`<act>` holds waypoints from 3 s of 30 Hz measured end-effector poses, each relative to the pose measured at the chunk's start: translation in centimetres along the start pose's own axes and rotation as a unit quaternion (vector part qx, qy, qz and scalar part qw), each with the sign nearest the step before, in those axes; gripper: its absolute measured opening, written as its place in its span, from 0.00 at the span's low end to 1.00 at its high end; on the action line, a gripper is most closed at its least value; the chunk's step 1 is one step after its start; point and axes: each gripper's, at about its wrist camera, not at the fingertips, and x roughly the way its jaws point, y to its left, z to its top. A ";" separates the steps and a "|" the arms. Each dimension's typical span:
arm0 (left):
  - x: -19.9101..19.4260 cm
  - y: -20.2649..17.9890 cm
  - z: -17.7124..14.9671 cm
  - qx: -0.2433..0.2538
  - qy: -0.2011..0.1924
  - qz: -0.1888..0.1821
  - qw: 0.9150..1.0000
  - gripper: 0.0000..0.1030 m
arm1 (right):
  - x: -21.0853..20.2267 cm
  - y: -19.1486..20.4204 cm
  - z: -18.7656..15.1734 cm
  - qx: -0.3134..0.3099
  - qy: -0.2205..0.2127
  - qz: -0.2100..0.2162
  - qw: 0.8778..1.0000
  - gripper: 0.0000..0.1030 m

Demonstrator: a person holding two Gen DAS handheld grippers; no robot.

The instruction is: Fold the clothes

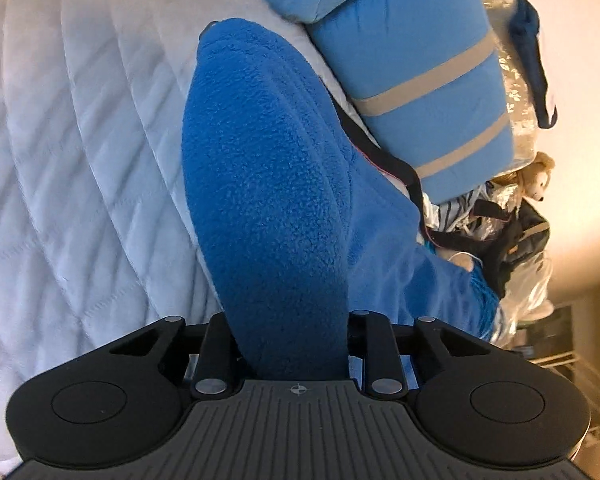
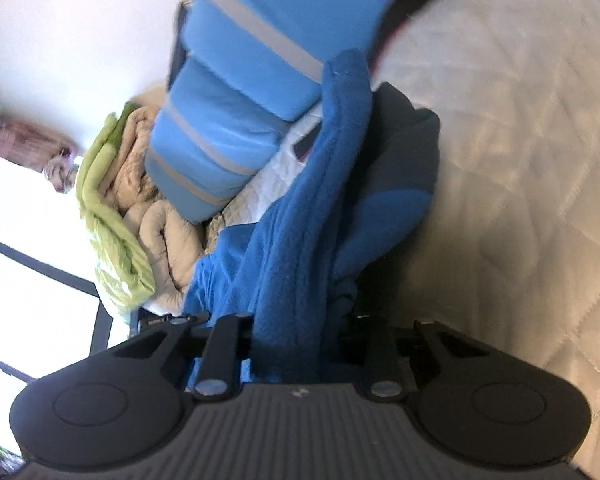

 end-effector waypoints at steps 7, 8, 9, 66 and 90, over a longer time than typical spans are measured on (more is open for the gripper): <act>-4.8 -0.8 1.1 0.019 -0.022 0.036 0.999 0.23 | 2.3 4.1 0.0 -0.027 0.006 0.017 0.999 0.24; -5.6 -0.8 1.4 0.021 -0.027 0.041 0.999 0.23 | 2.8 4.4 0.1 -0.027 0.006 0.022 0.999 0.24; -6.3 -0.7 1.8 0.023 -0.032 0.047 0.998 0.23 | 3.6 4.7 0.2 -0.026 0.006 0.026 0.999 0.24; -20.9 -10.6 6.1 0.087 -0.258 0.358 0.893 0.90 | 25.8 23.6 5.1 -0.240 0.008 -0.192 0.952 1.00; -15.9 -20.5 -17.4 0.251 -0.335 0.453 0.787 0.92 | 14.4 34.9 -11.8 -0.427 -0.035 -0.210 0.879 1.00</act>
